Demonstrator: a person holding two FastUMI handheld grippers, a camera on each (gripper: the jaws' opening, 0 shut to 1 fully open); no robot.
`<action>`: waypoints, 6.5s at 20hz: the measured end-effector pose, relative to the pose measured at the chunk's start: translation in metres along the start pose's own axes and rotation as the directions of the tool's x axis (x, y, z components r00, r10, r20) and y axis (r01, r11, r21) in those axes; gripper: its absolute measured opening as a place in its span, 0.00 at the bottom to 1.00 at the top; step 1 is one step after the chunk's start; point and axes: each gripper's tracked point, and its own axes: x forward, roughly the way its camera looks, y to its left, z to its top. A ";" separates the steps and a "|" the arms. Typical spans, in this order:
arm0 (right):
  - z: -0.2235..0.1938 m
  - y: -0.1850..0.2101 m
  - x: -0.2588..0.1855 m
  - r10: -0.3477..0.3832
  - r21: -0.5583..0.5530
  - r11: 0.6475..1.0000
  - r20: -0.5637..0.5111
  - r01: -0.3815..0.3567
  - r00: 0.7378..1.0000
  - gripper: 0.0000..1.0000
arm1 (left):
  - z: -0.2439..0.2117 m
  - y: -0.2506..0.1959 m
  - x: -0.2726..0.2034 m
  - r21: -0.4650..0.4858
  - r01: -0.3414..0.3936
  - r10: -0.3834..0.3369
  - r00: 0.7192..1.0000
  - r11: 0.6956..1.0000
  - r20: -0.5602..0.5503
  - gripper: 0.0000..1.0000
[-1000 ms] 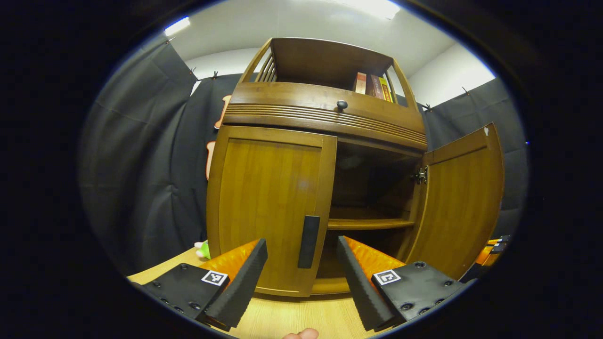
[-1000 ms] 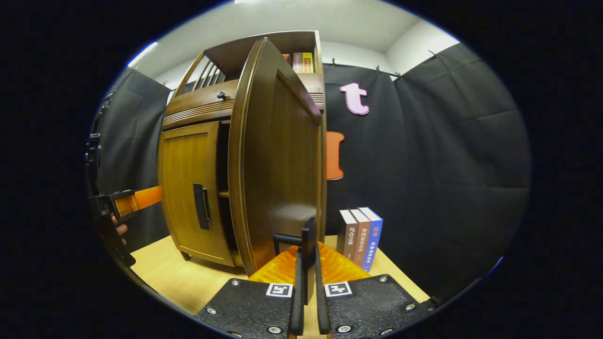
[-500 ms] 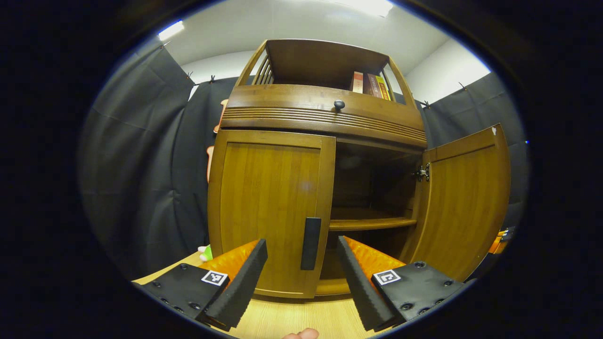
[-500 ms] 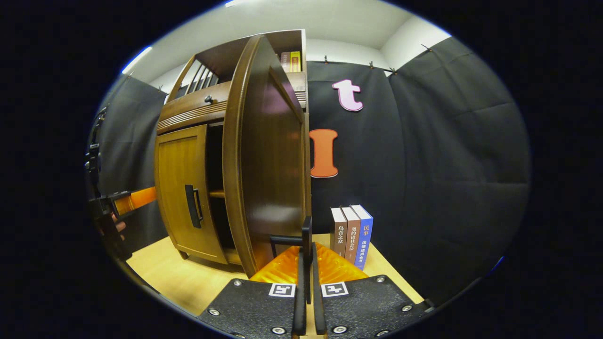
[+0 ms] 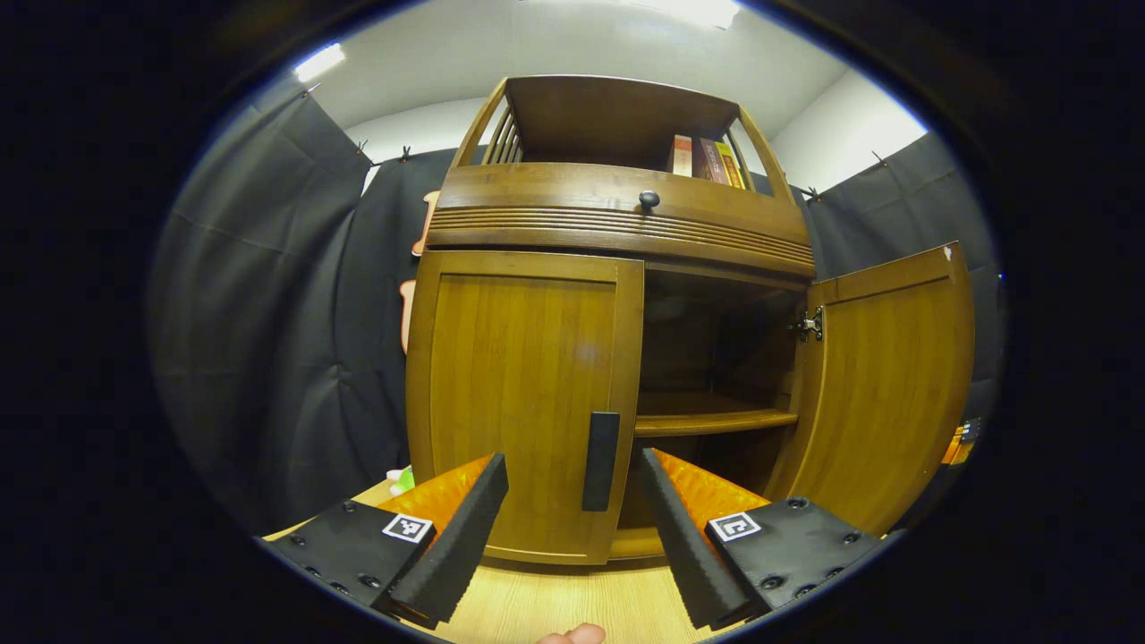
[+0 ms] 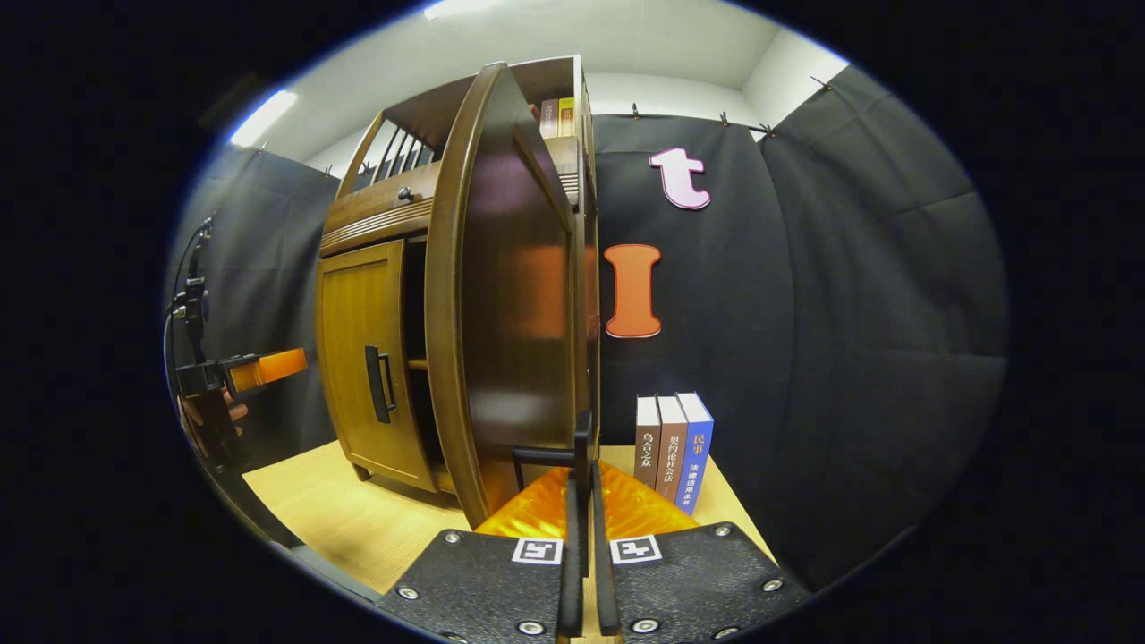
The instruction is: Open the right door of the double-door shoe cabinet with the right hand, and open the left door with the left hand.
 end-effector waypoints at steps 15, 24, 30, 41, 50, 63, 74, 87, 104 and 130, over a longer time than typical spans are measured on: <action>-0.005 -0.018 -0.013 0.019 0.038 0.999 0.020 -0.020 1.000 0.05 | -0.005 0.008 -0.005 0.006 -0.025 0.025 1.000 1.000 -0.007 0.95; -0.009 -0.030 -0.056 -0.119 0.089 0.989 -0.005 0.119 0.993 0.06 | -0.006 -0.004 0.007 0.009 0.021 -0.021 1.000 1.000 -0.010 0.95; 0.019 0.027 -0.081 -0.085 0.060 0.995 0.019 0.084 0.996 0.05 | -0.007 -0.019 0.017 0.001 0.060 -0.060 0.998 0.998 -0.017 0.95; 0.026 0.101 -0.001 0.011 0.057 0.998 0.022 -0.012 1.000 0.22 | -0.005 0.007 -0.001 0.035 0.006 -0.006 1.000 0.999 -0.009 0.94; 0.039 0.100 0.022 -0.062 0.012 0.998 0.055 0.061 0.997 0.49 | -0.005 0.026 -0.005 0.021 -0.038 0.038 0.999 0.999 -0.015 0.95; 0.034 0.115 0.010 -0.020 0.070 0.997 0.041 0.017 0.999 0.92 | 0.006 -0.018 0.080 -0.028 0.099 -0.099 0.995 0.995 0.000 0.95; 0.034 0.113 0.006 -0.029 0.042 0.999 0.037 0.027 0.999 0.92 | -0.026 -0.027 0.146 0.016 0.096 -0.096 0.994 0.995 -0.049 0.95; 0.038 0.101 0.010 -0.045 0.038 0.998 0.040 0.044 0.998 0.92 | -0.040 -0.024 0.177 0.037 0.072 -0.069 0.995 0.997 -0.075 0.93; 0.031 0.103 0.009 -0.060 0.007 0.998 0.018 0.059 0.998 0.92 | -0.039 -0.026 0.162 0.069 0.057 -0.052 0.995 0.996 -0.080 0.38; 0.020 0.143 0.030 -0.048 -0.008 0.999 0.038 0.048 0.998 0.92 | -0.018 0.050 -0.003 0.097 0.028 -0.021 0.997 0.995 -0.073 0.39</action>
